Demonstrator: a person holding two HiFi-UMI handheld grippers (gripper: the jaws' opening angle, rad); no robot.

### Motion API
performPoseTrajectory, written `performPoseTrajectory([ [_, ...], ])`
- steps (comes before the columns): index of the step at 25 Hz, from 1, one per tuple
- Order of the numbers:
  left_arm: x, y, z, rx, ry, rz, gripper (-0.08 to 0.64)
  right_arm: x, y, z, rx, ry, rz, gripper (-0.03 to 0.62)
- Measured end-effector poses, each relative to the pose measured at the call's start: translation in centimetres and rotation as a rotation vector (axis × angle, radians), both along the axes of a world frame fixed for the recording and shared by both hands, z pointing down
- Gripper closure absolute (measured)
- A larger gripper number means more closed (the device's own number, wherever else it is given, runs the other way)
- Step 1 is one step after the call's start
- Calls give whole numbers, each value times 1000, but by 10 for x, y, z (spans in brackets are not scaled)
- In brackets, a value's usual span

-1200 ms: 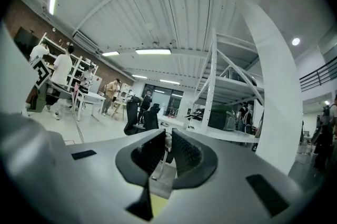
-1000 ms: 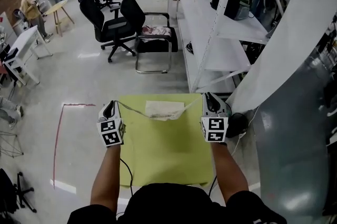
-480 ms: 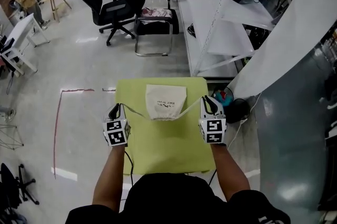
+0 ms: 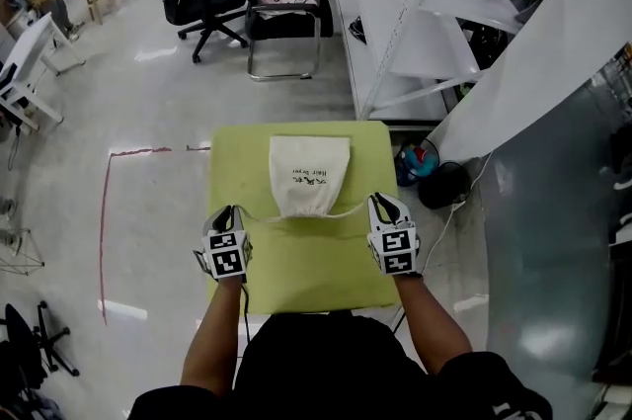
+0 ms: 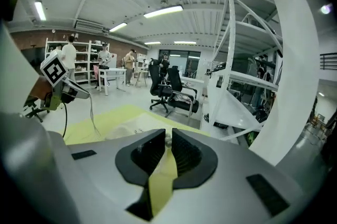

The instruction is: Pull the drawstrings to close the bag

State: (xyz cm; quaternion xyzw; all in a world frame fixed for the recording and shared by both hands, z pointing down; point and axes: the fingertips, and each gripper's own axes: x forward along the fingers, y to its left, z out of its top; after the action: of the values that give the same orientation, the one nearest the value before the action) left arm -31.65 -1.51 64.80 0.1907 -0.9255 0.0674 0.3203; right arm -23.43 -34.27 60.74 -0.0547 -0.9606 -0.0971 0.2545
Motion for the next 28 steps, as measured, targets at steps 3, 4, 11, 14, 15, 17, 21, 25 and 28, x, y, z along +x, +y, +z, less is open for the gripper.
performPoseTrajectory([
  [3,11,-2,23,-2,60,7,523,10,-1,24,-12,54,-3,557],
  [4,15,-2,31,-8,77,14,523,13,-2,32,-14,72,-5,557],
  [11,49,-3,83,-105,159,96,522,44,4,95,-43,263,-47,557],
  [14,65,-1,99,-148,200,116,522,61,7,118,-55,333,-61,557],
  [15,71,0,104,-155,216,121,522,66,8,124,-59,353,-68,557],
  [17,83,2,113,-165,245,131,522,76,13,134,-66,390,-85,557],
  [21,111,6,126,-192,291,167,522,99,23,149,-68,447,-123,557],
  [25,138,7,134,-221,311,207,522,124,36,160,-65,487,-152,557],
  [28,153,7,138,-228,318,227,494,136,46,165,-64,515,-175,544],
])
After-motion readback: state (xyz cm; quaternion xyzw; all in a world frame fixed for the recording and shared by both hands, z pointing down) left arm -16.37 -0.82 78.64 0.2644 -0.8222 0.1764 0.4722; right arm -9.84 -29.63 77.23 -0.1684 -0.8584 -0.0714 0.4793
